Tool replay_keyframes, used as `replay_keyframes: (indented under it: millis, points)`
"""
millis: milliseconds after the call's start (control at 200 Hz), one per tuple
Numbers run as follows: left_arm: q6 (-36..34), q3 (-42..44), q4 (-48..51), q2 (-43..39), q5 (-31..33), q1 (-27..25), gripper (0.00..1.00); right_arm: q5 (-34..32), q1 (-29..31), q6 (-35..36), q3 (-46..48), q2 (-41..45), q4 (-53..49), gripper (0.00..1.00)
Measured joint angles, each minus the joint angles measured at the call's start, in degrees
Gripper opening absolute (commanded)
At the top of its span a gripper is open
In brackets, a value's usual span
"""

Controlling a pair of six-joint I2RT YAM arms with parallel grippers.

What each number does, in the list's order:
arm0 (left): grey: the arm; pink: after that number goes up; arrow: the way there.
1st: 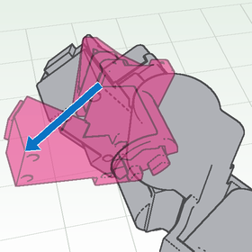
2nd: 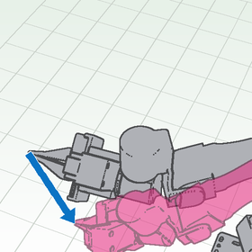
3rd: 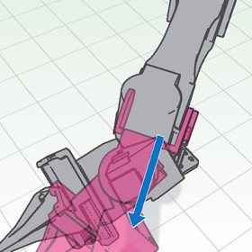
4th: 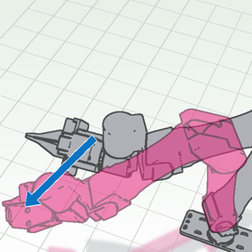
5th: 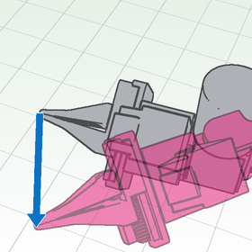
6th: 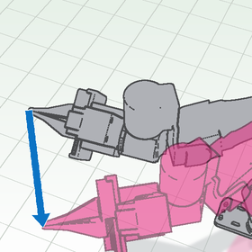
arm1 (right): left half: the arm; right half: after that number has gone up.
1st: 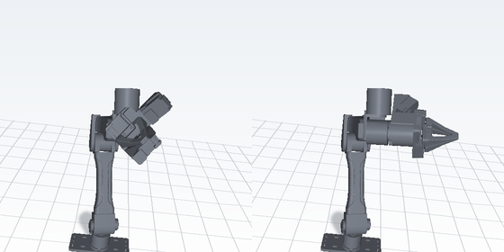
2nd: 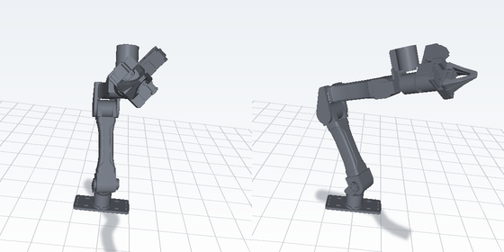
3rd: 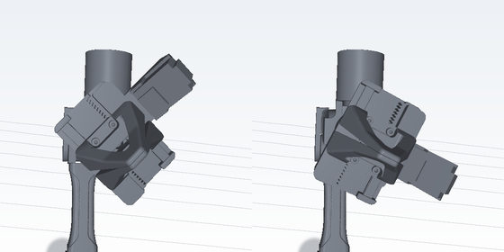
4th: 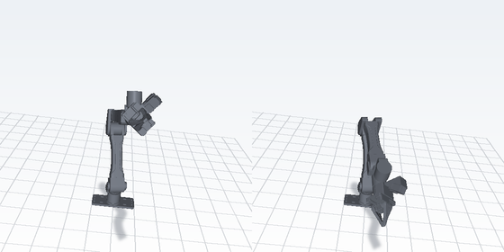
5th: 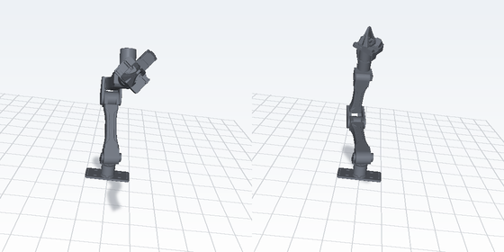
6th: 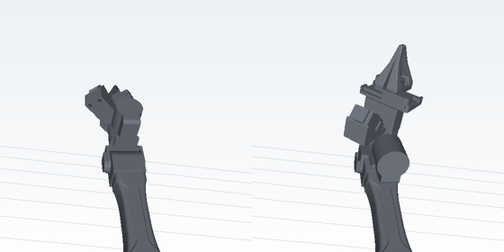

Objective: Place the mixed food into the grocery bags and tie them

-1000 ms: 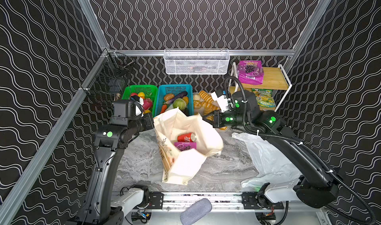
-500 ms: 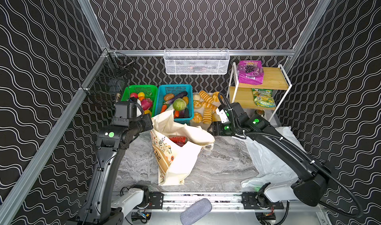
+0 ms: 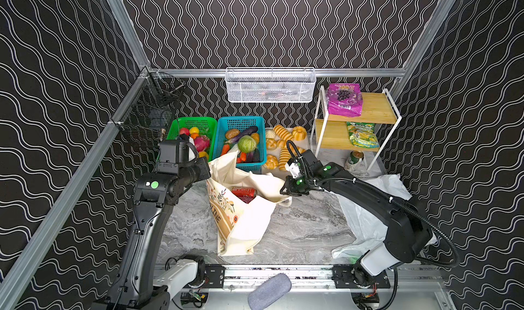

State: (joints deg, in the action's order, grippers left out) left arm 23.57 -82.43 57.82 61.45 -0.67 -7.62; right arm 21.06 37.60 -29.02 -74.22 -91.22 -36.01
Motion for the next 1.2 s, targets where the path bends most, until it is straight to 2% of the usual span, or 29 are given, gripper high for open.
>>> replay_keyframes:
  millis: [235, 385, 616, 736, 976, 1081, 1201]
  points:
    - [-1.3, 0.0, 1.1, 0.0, 1.9, 0.1, 0.00, 0.8, 5.5, 1.6, -9.0, 5.4, 0.3, 0.00]
    - [-1.4, 0.1, 3.8, 0.2, 1.2, 0.1, 0.00, 2.2, 7.3, 0.8, -12.8, 5.0, 0.7, 0.00]
    - [-1.5, 0.9, 2.6, 0.9, -1.1, 0.2, 0.00, 5.6, 11.0, -1.9, -16.5, 1.9, 3.1, 0.00]
    - [-1.5, 0.3, 3.9, -0.5, -1.0, 0.5, 0.00, 5.8, 11.7, -3.5, -17.5, -1.1, 5.2, 0.00]
    - [-5.9, -8.3, 7.7, 3.7, 5.7, 5.0, 0.00, 6.7, 16.5, -9.3, -21.1, -8.9, 13.8, 0.00]
    - [-8.9, -9.3, 8.9, 5.0, 9.1, 7.4, 0.00, 6.6, 18.6, -11.4, -26.5, -14.7, 16.7, 0.00]
    - [-13.3, -9.8, 9.7, 6.9, 12.0, 13.3, 0.00, 6.6, 21.0, -12.4, -34.6, -22.5, 20.0, 0.00]
